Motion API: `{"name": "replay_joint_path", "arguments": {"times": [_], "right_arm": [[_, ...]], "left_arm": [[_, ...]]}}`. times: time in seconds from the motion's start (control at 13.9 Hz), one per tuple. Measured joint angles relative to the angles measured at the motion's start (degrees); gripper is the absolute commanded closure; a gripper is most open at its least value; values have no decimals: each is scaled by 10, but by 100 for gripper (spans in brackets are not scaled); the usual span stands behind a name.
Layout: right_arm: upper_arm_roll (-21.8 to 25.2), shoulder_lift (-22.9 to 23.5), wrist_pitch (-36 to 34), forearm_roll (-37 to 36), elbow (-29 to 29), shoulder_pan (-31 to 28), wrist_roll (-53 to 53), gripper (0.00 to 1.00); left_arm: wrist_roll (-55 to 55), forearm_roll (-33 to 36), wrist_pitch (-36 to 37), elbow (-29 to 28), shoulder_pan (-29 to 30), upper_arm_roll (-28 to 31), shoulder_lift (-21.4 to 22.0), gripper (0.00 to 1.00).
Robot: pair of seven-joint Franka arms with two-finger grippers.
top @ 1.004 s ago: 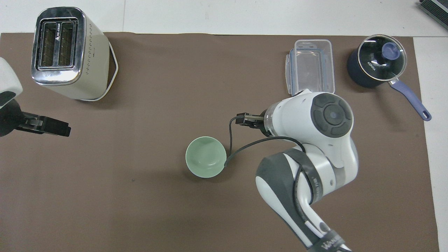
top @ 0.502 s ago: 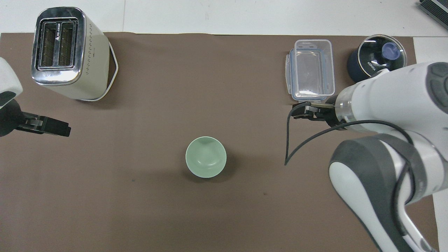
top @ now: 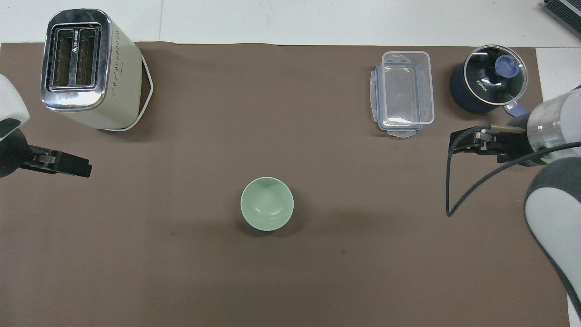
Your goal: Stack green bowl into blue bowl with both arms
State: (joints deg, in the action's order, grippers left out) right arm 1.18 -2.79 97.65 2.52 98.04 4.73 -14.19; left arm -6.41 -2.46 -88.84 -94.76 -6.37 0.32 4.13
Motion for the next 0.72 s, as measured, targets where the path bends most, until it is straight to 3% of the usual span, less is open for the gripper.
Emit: {"name": "replay_joint_path", "arguments": {"times": [0.22, 0.5, 0.72], "right_arm": [[0, -7, -12, -4, -14, -19, 12, 0], [1, -17, -91, -25, -77, -29, 19, 0], [2, -32, -113, -25, -77, -34, 20, 0]], "left_arm": [[0, 0, 0, 0, 0, 0, 0, 0], [0, 0, 0, 0, 0, 0, 0, 0], [0, 0, 0, 0, 0, 0, 0, 0]]}}
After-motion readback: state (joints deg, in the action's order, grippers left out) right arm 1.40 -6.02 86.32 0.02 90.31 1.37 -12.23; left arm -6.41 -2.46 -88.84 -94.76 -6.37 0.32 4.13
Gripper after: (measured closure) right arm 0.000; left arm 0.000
